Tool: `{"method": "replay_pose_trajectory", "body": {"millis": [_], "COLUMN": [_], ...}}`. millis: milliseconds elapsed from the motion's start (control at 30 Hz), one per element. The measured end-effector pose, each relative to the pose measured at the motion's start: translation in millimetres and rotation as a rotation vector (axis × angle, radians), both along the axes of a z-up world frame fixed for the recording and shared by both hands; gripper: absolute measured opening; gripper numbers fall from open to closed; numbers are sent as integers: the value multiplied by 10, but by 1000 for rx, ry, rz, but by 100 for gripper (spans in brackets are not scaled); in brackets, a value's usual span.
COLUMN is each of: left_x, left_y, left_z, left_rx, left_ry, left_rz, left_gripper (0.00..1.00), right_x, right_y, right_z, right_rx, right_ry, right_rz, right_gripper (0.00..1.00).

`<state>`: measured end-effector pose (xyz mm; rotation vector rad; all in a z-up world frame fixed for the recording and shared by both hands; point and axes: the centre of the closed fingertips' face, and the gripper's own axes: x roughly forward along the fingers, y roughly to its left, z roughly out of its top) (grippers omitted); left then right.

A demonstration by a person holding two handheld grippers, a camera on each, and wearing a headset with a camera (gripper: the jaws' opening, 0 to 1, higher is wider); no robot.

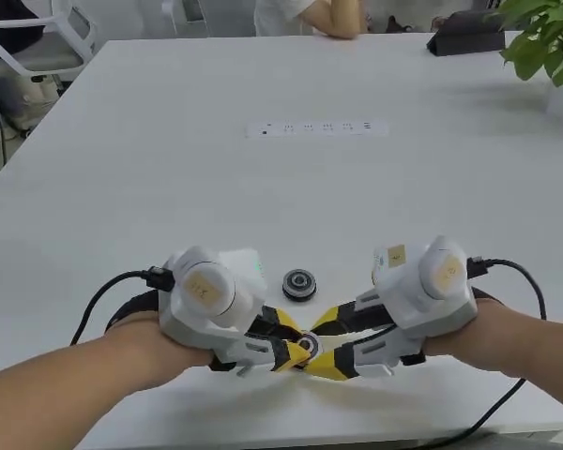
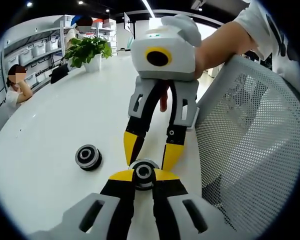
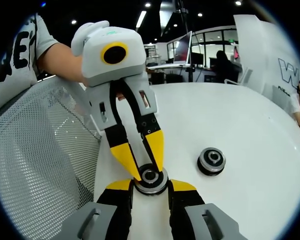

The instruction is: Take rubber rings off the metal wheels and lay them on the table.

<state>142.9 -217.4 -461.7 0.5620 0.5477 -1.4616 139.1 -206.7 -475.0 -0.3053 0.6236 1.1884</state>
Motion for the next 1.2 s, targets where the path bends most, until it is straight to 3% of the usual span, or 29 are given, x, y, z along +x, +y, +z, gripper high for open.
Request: {"method": "replay_pose_trajectory", "body": {"millis": [400, 1200], "left_x": [-4, -2], "left_y": [0, 4], "left_z": [4, 3], "left_rx": [-2, -2], "left_ry": [-1, -5], "left_rz": [2, 4], "left_gripper": [7, 7], "right_x": [-13, -39], "right_y": [-21, -97], "right_z": [8, -19], "right_rx": [12, -28], "right_ry": [0, -22], "right_rz": [-9, -7], "right_gripper": [25, 18]}}
